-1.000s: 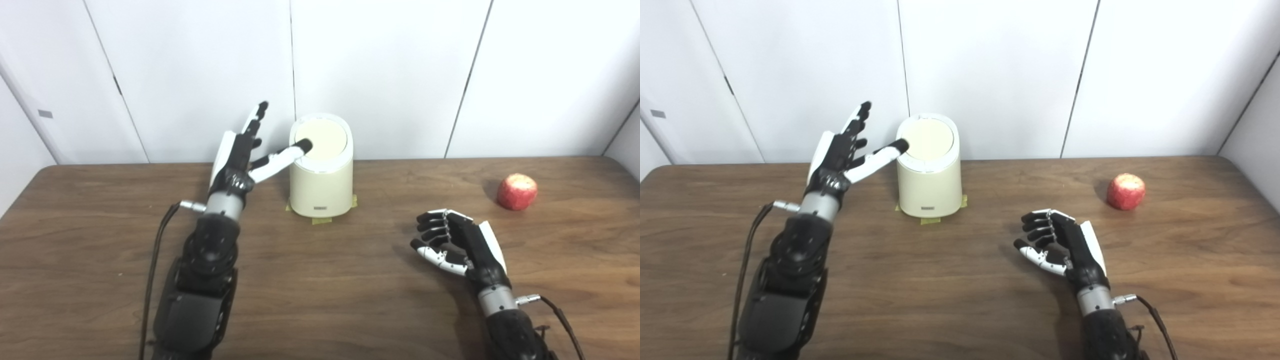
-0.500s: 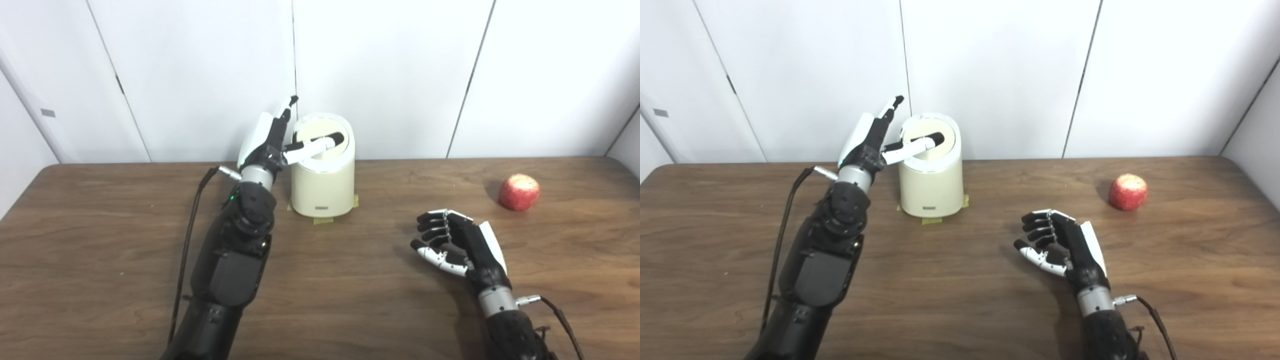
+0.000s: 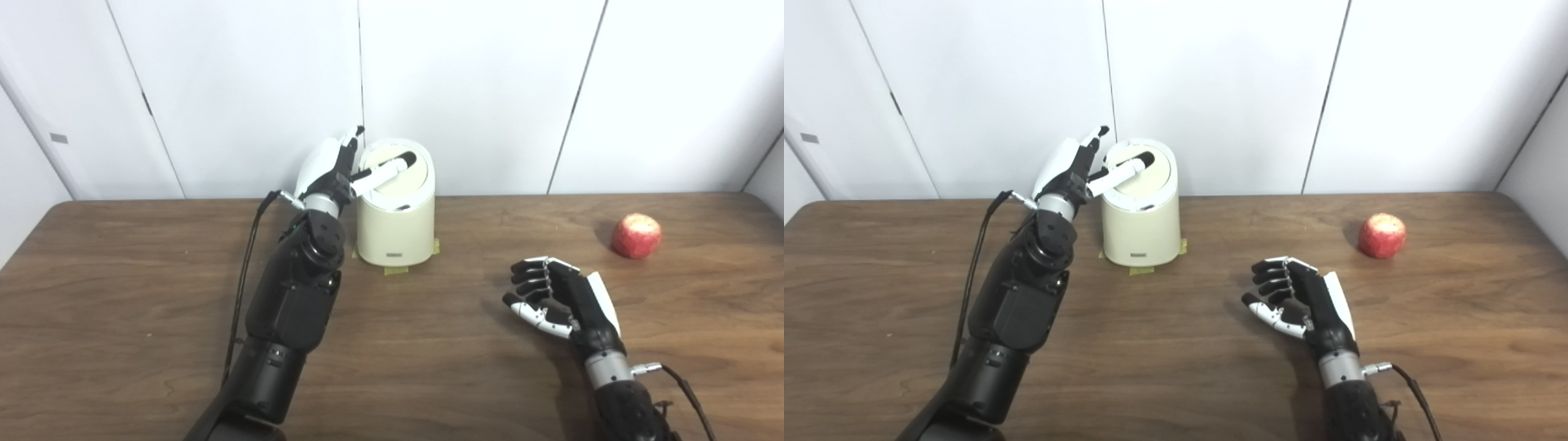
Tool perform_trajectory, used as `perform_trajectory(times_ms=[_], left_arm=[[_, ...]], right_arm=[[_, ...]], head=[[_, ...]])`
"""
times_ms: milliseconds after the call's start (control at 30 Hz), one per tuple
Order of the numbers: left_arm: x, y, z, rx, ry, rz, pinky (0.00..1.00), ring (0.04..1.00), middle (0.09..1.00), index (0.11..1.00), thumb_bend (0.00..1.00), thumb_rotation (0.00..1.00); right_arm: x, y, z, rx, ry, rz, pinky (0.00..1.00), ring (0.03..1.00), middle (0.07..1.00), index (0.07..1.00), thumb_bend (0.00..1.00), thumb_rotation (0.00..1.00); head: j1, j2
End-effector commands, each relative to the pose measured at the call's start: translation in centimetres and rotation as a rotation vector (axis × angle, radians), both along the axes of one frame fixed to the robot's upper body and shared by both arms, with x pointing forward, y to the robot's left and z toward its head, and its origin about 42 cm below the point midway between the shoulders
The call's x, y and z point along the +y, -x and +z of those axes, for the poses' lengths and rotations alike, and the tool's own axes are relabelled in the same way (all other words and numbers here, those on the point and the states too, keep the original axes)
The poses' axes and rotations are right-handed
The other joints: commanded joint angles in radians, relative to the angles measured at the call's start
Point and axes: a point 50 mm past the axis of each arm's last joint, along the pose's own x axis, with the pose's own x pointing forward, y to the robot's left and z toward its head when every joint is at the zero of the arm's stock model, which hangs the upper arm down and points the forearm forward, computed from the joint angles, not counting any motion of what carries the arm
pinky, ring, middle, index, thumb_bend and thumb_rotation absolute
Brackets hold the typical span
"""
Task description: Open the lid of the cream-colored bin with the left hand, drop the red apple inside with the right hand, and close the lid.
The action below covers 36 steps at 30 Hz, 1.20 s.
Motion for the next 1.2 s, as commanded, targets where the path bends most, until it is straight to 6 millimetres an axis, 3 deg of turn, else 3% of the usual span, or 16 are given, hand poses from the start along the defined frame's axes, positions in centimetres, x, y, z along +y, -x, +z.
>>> perform_trajectory(times_ms=[0, 267, 500, 733, 867, 1000, 1167], left_arm=[[-0.8, -1.0, 3.6, -0.099, 0.002, -0.001, 1.0, 1.0, 1.0, 1.0, 0.87, 0.78], [-0.6, -1.1, 2.6, -0.084, -0.006, 0.013, 1.0, 1.0, 1.0, 1.0, 0.87, 0.67], [-1.0, -0.9, 2.0, -0.112, -0.063, 0.044, 1.0, 1.0, 1.0, 1.0, 0.8, 0.38], [-1.1, -1.0, 1.9, -0.145, -0.145, 0.058, 1.0, 1.0, 1.0, 1.0, 0.75, 0.18], [-1.2, -0.9, 2.0, -0.179, -0.183, 0.067, 1.0, 1.0, 1.0, 1.0, 0.66, 0.03], [-1.4, -0.8, 2.1, -0.202, -0.214, 0.065, 1.0, 1.0, 1.0, 1.0, 0.58, 0.0], [-1.4, -0.7, 2.3, -0.225, -0.261, 0.059, 1.0, 1.0, 1.0, 1.0, 0.62, 0.0]], right_arm=[[0.4, -0.6, 1.6, -0.057, 0.009, 0.022, 0.49, 0.552, 0.582, 0.583, 0.29, 0.03], [0.4, -0.5, 1.7, -0.055, 0.024, 0.025, 0.49, 0.549, 0.581, 0.583, 0.29, 0.02], [0.6, -0.4, 1.7, -0.045, 0.023, 0.025, 0.49, 0.551, 0.583, 0.584, 0.29, 0.01], [0.6, -0.5, 1.7, -0.047, 0.02, 0.03, 0.49, 0.549, 0.581, 0.585, 0.3, 0.01], [0.6, -0.4, 1.8, -0.041, 0.027, 0.029, 0.49, 0.554, 0.586, 0.59, 0.29, 0.03], [0.6, -0.4, 1.8, -0.039, 0.027, 0.029, 0.49, 0.555, 0.587, 0.59, 0.3, 0.04], [0.6, -0.5, 1.7, -0.04, 0.027, 0.031, 0.49, 0.553, 0.585, 0.588, 0.3, 0.04]], head=[[-0.001, 0.001], [0.001, 0.001], [-0.001, 0.001], [-0.001, 0.0], [-0.001, 0.0], [-0.001, 0.0], [0.001, 0.0]])
